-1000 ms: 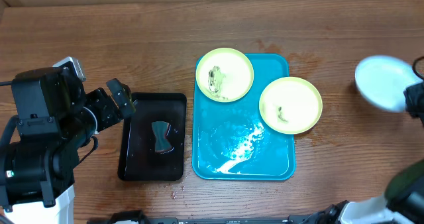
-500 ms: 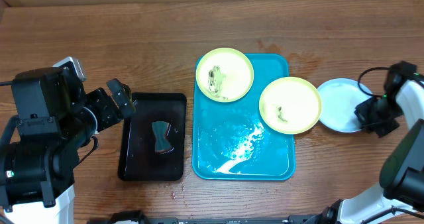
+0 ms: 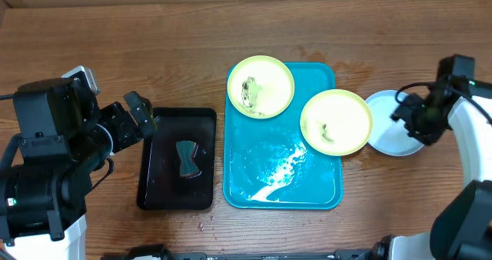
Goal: Clean dirty plates on tray and stack at the side
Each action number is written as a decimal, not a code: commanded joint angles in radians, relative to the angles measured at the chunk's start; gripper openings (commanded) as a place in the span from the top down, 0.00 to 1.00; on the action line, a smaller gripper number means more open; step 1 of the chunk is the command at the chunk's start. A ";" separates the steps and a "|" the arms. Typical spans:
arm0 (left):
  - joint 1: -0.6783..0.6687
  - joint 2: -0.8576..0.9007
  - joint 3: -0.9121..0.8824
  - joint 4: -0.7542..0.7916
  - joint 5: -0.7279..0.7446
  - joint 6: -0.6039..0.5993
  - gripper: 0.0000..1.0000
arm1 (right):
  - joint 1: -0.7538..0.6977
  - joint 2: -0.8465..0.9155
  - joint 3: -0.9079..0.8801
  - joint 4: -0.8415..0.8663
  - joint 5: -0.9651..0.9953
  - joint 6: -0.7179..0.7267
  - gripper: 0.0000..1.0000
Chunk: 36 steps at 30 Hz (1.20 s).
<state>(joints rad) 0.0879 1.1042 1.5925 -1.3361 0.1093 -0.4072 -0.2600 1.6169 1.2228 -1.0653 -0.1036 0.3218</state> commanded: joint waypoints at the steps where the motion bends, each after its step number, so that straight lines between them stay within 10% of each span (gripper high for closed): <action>1: 0.008 0.002 0.013 0.002 0.011 0.027 0.00 | 0.061 0.003 -0.027 0.055 -0.078 -0.091 0.36; 9: 0.008 0.002 0.013 0.002 0.011 0.027 0.00 | 0.130 0.014 -0.239 0.338 -0.062 -0.048 0.50; 14: 0.008 0.002 0.013 0.002 0.011 0.027 0.00 | 0.129 0.010 -0.259 0.349 -0.069 -0.019 0.96; 30: 0.008 0.002 0.013 0.002 0.018 0.026 0.00 | 0.254 -0.283 -0.121 -0.056 -0.100 -0.042 0.96; 36: 0.008 0.002 0.013 0.000 0.043 0.026 0.00 | 0.473 -0.279 -0.313 0.103 -0.100 0.087 0.96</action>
<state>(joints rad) 0.0879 1.1042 1.5925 -1.3369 0.1291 -0.4072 0.1173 1.3296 1.0233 -1.0370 -0.1871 0.3107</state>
